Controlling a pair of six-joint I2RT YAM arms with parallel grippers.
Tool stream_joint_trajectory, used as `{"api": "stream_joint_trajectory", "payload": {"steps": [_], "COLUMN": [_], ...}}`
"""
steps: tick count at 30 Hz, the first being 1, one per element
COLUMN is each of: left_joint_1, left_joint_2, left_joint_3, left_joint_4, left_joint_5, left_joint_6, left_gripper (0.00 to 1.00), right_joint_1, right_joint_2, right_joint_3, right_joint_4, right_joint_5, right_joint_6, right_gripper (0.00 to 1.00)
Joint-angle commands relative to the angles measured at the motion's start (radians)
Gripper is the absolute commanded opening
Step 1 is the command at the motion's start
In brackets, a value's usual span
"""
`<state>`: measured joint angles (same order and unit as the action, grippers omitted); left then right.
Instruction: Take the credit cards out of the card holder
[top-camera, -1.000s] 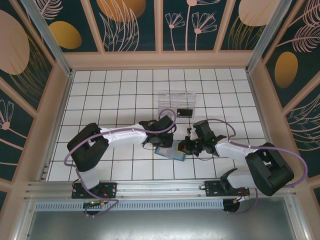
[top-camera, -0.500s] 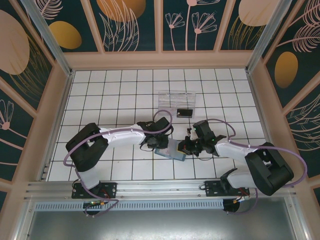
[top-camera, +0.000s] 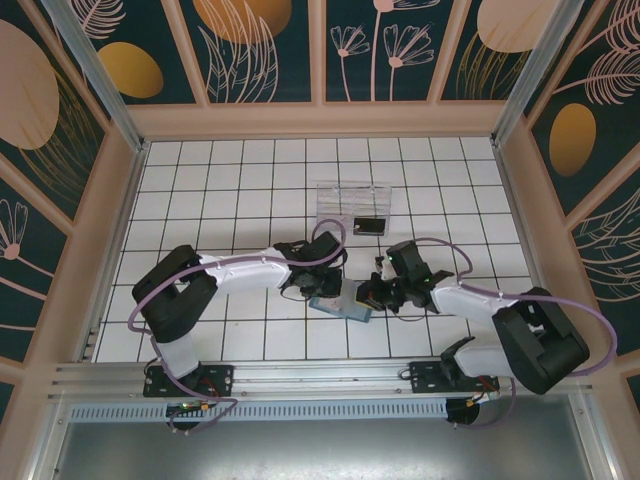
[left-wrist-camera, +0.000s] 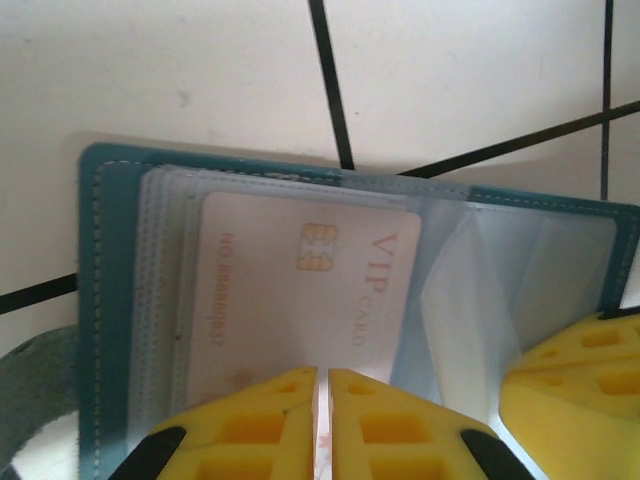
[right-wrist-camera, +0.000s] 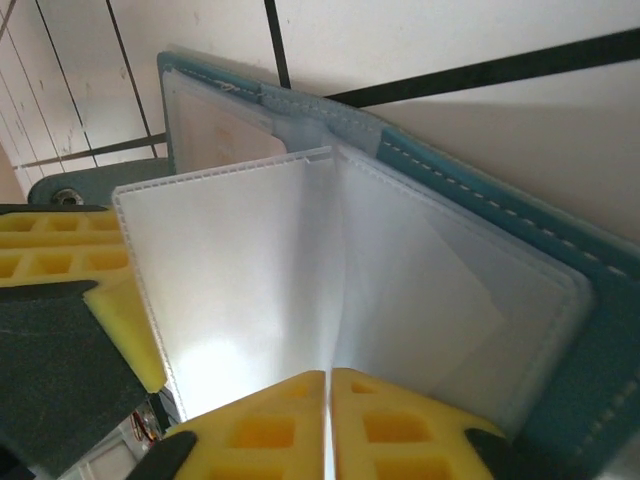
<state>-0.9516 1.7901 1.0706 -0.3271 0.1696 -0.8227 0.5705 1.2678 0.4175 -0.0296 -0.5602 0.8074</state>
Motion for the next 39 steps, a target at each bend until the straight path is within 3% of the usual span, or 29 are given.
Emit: {"api": "stream_joint_trajectory", "payload": {"steps": [1,5,8,18,28,34,39], "left_joint_1": [0.0,-0.019,-0.038,-0.048,-0.046,-0.025,0.011], "left_joint_2": [0.022,0.065,0.095,0.129,0.08,0.012,-0.023], "left_joint_3": [0.039,0.096,0.142,0.178,0.118,0.069,0.005], "left_joint_4": [0.025,0.008,-0.009,-0.004,-0.029,-0.017,0.039], "left_joint_5": [0.058,0.086,0.085,0.099,-0.02,-0.073,-0.033], "left_joint_6": [0.039,0.074,0.089,0.095,0.054,0.032,0.014], "left_gripper": [0.12,0.13,0.13,0.13,0.13,0.13,0.13], "right_joint_1": [0.005,-0.015,-0.051,-0.1,-0.098,-0.079,-0.034], "right_joint_2": [-0.089,-0.198,-0.268,-0.315,-0.28,-0.257,-0.203], "right_joint_3": [0.051,0.122,0.131,0.093,0.068,0.048,0.053], "right_joint_4": [-0.119,-0.275,-0.309,-0.287,-0.316,-0.245,-0.221], "right_joint_5": [0.114,0.285,0.315,0.269,0.214,0.14,0.121], "right_joint_6": [-0.025,-0.045,-0.043,-0.032,-0.044,-0.024,-0.022], "right_gripper": [0.2,0.24,0.25,0.26,0.25,0.25,0.27]}}
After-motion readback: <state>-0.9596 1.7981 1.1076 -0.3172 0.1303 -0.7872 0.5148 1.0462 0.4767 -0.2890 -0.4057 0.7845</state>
